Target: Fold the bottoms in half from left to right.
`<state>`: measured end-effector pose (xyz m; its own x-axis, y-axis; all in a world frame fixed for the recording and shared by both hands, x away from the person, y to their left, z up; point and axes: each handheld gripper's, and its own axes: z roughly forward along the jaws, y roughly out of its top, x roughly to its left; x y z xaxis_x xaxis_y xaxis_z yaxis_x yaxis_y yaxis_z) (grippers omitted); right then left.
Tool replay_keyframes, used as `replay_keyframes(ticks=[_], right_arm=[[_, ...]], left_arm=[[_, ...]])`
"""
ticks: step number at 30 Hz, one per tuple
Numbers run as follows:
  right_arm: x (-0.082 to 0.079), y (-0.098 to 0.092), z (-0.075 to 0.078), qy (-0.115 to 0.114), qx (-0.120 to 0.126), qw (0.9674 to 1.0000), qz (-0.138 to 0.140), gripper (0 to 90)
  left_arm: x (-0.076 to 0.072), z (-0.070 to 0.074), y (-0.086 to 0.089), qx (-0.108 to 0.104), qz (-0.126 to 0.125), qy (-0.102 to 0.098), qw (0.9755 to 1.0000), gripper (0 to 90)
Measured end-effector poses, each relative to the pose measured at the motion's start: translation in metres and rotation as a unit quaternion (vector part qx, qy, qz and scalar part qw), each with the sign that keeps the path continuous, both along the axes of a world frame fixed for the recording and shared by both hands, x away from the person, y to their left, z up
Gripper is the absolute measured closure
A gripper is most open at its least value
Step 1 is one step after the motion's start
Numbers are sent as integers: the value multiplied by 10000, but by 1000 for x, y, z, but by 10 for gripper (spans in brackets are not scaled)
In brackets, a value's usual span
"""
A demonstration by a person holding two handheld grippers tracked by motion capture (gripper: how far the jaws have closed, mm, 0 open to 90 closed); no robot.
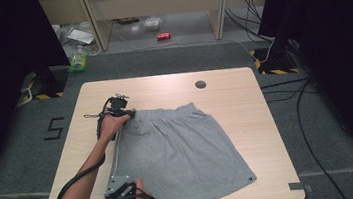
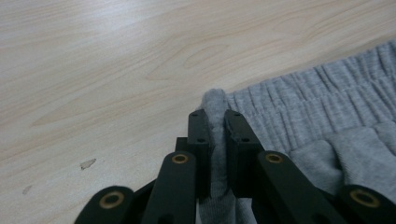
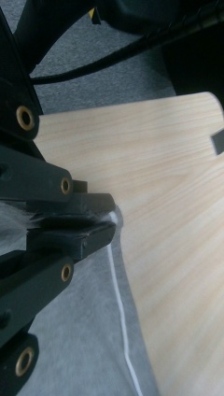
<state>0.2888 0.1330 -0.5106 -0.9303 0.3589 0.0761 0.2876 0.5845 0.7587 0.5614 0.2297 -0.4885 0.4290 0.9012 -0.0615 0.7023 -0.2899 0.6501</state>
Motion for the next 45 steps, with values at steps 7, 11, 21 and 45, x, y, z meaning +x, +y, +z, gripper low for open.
replay_keyframes(ticks=[7,11,21,45], right_arm=[[1,-26,23,-109,355,9993,-95,847],[2,-46,36,-198,545,9981,-222,847],[1,-114,59,-319,888,9922,-814,847],[-34,-278,61,-359,1472,9588,-2404,848]], left_arm=[[-2,28,-4,-207,-54,-69,9997,821],[-2,44,-15,-251,-99,-112,9996,820],[-1,79,-62,-313,-317,-245,9987,820],[1,97,-190,-343,-797,-194,9960,816]])
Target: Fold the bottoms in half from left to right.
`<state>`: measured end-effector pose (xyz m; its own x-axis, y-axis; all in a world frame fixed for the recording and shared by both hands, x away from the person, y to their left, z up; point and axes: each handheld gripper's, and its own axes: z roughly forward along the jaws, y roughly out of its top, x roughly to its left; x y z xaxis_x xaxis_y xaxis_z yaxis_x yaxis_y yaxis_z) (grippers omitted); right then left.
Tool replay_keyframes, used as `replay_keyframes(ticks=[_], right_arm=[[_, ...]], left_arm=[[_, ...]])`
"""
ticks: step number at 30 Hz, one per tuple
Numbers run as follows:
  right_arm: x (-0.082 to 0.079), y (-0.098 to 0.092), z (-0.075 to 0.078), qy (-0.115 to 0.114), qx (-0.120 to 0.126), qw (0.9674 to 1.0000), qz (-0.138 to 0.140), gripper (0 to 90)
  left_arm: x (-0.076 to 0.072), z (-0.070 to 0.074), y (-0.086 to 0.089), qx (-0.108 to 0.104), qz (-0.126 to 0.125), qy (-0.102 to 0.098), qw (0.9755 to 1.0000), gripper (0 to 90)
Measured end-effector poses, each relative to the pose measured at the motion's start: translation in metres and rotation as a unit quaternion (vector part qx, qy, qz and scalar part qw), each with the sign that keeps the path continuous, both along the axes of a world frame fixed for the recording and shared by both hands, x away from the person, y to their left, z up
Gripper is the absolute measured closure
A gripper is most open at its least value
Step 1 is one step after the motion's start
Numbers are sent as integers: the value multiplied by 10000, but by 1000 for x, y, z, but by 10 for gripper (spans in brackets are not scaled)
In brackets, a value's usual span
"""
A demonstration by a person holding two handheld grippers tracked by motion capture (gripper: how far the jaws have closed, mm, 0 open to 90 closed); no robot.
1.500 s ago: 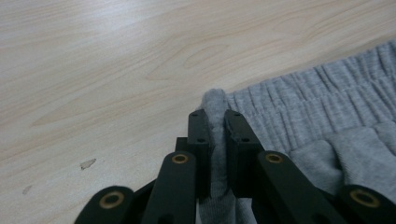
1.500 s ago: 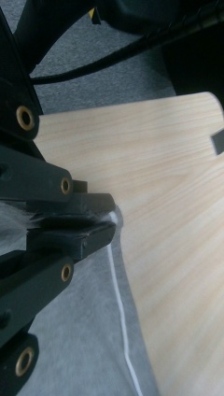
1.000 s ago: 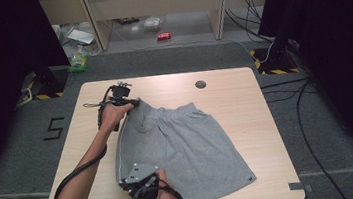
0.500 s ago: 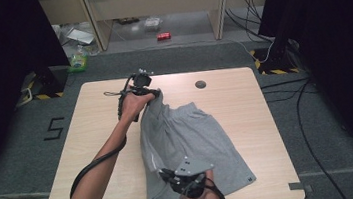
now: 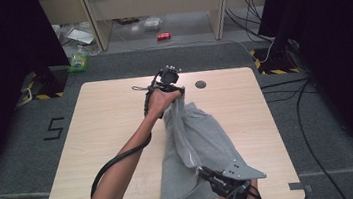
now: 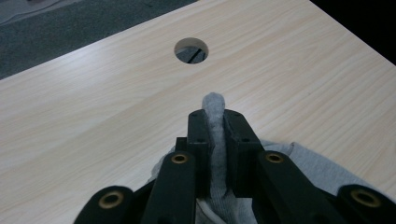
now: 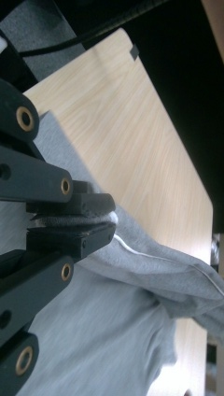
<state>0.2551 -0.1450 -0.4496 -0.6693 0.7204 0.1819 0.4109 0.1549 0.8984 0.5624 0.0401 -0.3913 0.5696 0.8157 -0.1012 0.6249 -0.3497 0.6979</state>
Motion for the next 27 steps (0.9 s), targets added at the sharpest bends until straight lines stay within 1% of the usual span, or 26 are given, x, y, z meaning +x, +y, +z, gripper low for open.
replay_keyframes(ticks=[8,9,13,19,23,25,26,27], right_arm=[[-7,-33,-10,96,38,9994,-332,848],[-8,-36,-11,117,69,9992,-378,848],[-10,-47,-14,130,51,9987,-483,848],[-15,-57,-18,189,94,9981,-586,848],[-18,-61,-21,237,93,9976,-638,848],[-19,-64,-22,226,117,9974,-669,848],[-19,-64,-22,224,131,9974,-671,848],[-19,-64,-22,231,120,9975,-664,848]], left_arm=[[5,-9,-23,-86,-18,106,9999,810],[6,-11,-26,-92,-19,111,9999,810],[8,-16,-35,-105,-1,140,9998,804],[11,-21,-42,-180,45,169,9997,791],[13,-25,-50,-251,54,200,9995,780],[13,-26,-54,-345,36,208,9992,752],[13,-27,-55,-401,41,245,9989,716],[13,-27,-56,-416,31,248,9988,700]])
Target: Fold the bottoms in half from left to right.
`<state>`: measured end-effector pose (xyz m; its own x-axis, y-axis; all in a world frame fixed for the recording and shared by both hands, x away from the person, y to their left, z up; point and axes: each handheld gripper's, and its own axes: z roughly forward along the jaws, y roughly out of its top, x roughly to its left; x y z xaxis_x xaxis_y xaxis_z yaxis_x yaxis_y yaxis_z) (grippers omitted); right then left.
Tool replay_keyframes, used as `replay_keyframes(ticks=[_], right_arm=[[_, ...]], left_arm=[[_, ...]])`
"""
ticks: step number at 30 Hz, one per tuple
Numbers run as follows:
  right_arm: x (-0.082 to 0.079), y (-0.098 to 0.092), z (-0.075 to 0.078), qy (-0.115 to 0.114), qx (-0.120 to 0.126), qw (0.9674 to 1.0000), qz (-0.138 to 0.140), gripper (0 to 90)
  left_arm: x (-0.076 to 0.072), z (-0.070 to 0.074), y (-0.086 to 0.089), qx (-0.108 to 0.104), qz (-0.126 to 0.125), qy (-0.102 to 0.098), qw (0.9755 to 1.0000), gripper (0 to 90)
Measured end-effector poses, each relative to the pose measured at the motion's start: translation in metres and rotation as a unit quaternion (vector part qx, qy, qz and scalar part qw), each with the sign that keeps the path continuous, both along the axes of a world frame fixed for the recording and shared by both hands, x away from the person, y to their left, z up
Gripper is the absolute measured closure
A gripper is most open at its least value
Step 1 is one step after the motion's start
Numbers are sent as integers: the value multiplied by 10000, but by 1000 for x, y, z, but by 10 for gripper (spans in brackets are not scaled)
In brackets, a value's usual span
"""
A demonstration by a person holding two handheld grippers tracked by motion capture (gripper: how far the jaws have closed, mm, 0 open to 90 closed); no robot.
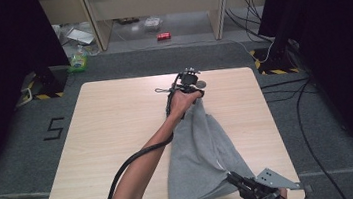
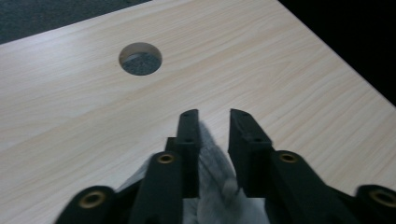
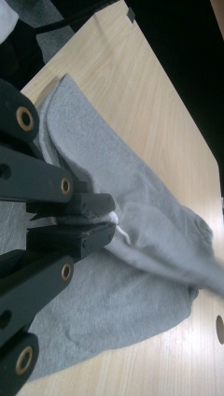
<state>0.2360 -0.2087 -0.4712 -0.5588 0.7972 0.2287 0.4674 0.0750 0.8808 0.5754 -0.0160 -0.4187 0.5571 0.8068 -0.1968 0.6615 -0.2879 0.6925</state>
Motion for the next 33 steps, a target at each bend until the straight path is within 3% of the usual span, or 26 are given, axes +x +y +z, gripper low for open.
replay_keyframes(ticks=[6,9,21,26,33], right_arm=[[3,-1,1,-23,-64,10000,-26,848],[6,-6,4,-41,-45,9999,-97,848],[8,-46,3,19,-40,9988,-496,848],[8,-57,3,101,-79,9985,-527,848],[16,-64,-8,425,-167,9979,-461,824]], left_arm=[[-2,2,3,7,-29,1,10000,651],[-3,3,10,116,-72,33,9999,630],[3,-5,54,260,174,158,9994,582],[5,-9,69,301,270,210,9990,574],[5,-13,80,354,293,258,9986,551]])
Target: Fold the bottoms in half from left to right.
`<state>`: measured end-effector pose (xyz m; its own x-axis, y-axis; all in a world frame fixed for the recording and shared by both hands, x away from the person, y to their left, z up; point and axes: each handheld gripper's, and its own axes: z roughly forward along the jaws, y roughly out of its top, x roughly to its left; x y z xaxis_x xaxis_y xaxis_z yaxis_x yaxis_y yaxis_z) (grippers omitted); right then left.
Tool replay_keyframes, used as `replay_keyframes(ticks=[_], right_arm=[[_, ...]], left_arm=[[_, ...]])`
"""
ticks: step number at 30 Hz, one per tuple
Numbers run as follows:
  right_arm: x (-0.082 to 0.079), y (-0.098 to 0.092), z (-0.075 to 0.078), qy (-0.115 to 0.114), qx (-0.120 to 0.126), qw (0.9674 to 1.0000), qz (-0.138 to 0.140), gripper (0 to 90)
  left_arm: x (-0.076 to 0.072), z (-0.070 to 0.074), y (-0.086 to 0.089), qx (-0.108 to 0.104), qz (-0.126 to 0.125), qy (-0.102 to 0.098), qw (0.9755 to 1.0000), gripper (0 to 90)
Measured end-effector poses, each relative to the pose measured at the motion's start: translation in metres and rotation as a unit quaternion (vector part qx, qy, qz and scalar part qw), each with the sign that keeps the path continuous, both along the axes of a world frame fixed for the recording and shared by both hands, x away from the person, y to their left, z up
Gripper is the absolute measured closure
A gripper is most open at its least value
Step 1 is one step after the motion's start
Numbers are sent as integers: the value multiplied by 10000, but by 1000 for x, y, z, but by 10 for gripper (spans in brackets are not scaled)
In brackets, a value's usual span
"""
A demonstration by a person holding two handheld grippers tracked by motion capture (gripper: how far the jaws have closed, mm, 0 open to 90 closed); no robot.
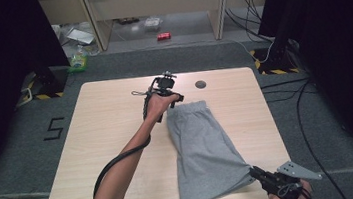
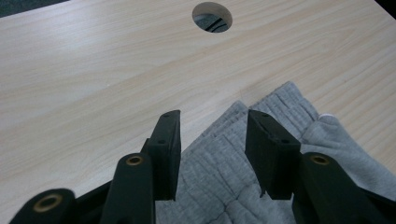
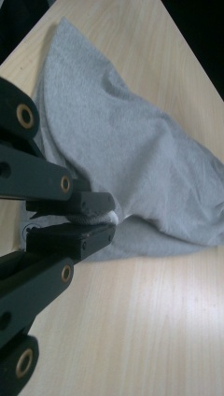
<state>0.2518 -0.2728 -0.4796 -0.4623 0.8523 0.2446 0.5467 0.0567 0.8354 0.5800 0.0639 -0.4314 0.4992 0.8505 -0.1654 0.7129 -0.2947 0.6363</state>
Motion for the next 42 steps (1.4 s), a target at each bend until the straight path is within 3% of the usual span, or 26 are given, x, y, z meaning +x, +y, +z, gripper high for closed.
replay_keyframes(ticks=[5,9,13,18,23,27,36,40,42], right_arm=[[1,-5,3,54,86,9999,-113,699],[7,-1,12,-68,71,9999,-101,675],[34,15,21,-41,-64,9999,91,664],[75,35,23,182,-315,9989,289,656],[110,49,15,432,-565,9968,367,634],[133,54,5,655,-604,9950,445,621],[167,63,-12,1118,-703,9905,393,634],[173,65,-19,1194,-697,9894,446,711],[175,69,-19,1092,-842,9890,542,830]], left_arm=[[-1,-5,6,8,38,41,10000,537],[-3,-5,11,43,43,58,10000,514],[-6,-4,17,38,28,62,10000,500],[-7,-6,29,19,77,82,9999,486],[-7,-10,39,23,118,125,9998,479],[-9,-13,45,-14,132,133,9998,475],[-14,-20,48,-41,59,189,9998,464],[-14,-23,49,-62,58,222,9997,460],[-14,-27,50,-89,67,261,9996,459]])
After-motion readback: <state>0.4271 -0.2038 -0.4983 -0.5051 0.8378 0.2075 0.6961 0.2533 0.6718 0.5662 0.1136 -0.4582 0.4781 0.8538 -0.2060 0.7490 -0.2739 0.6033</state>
